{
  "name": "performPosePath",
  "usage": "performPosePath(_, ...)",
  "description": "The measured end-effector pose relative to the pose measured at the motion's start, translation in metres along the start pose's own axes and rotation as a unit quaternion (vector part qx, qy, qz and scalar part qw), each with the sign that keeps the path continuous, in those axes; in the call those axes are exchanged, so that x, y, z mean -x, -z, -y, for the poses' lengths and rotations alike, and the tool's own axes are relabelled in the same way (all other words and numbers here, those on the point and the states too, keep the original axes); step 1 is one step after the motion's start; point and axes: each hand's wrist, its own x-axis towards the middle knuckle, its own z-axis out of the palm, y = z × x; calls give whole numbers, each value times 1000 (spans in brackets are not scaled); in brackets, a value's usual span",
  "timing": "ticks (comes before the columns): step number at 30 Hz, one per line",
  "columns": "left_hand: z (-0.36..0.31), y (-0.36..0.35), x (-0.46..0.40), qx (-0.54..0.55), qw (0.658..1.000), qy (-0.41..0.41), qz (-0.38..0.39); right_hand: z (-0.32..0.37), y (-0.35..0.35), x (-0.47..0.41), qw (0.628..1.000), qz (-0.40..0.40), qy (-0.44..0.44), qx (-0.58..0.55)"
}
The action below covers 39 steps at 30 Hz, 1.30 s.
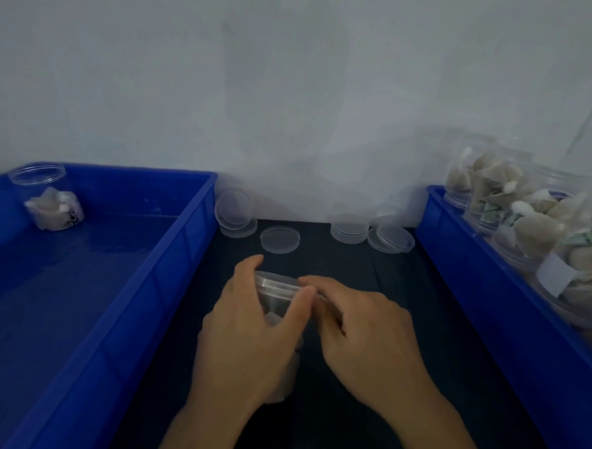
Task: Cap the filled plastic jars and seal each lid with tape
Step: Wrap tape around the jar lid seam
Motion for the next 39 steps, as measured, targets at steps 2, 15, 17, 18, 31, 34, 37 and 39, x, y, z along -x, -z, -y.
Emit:
performPosePath(2, 1, -3, 0, 20, 1000, -3, 1, 3, -1, 0, 1000, 1, -1, 1)
performPosePath(15, 12, 6, -4, 191, 981, -12, 41, -18, 1, -1, 994, 60, -4, -94)
performPosePath(17, 12, 6, -4, 219, 974, -5, 57, -20, 0, -1, 993, 67, -1, -101)
performPosePath(18, 12, 5, -4, 232, 971, -2, 64, -20, -1, -1, 992, 68, 2, -107)
performPosePath(31, 11, 0, -3, 104, 994, 12, -6, -10, -3, 2, 986, 70, -32, -151)
performPosePath(34, 9, -6, -1, 97, 995, 15, 0, -9, 0, 2, 984, 84, -45, -150)
performPosePath(37, 9, -11, -2, 96, 995, 10, -2, -11, 1, 0, 983, 99, -80, -129)
performPosePath(39, 8, -12, -3, 93, 996, 8, -3, -13, 3, 0, 981, 102, -110, -121)
